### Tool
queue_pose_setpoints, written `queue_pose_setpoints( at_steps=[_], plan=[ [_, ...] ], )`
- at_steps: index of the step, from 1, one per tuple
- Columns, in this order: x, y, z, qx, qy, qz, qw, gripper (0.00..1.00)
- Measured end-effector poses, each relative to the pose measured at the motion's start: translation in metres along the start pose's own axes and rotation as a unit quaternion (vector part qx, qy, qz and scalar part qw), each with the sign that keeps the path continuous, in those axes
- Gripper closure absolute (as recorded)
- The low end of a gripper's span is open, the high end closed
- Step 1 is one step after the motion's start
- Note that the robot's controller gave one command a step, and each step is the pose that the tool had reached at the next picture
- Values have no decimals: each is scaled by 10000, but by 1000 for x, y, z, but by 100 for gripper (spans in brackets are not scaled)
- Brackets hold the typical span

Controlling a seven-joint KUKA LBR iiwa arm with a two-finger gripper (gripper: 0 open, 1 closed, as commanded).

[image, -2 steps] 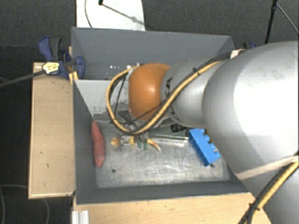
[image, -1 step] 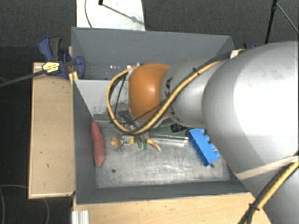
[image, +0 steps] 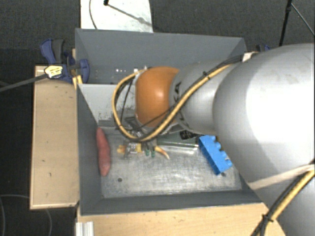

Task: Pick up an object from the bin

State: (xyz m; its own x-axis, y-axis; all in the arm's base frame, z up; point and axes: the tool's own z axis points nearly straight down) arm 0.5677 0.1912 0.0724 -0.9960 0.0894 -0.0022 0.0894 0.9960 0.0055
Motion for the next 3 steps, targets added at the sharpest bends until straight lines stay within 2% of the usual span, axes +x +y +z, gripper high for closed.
queue_pose_setpoints(
  at_steps=[3],
  plan=[
    [0,0,0,0,0,10,10000,100]
  ],
)
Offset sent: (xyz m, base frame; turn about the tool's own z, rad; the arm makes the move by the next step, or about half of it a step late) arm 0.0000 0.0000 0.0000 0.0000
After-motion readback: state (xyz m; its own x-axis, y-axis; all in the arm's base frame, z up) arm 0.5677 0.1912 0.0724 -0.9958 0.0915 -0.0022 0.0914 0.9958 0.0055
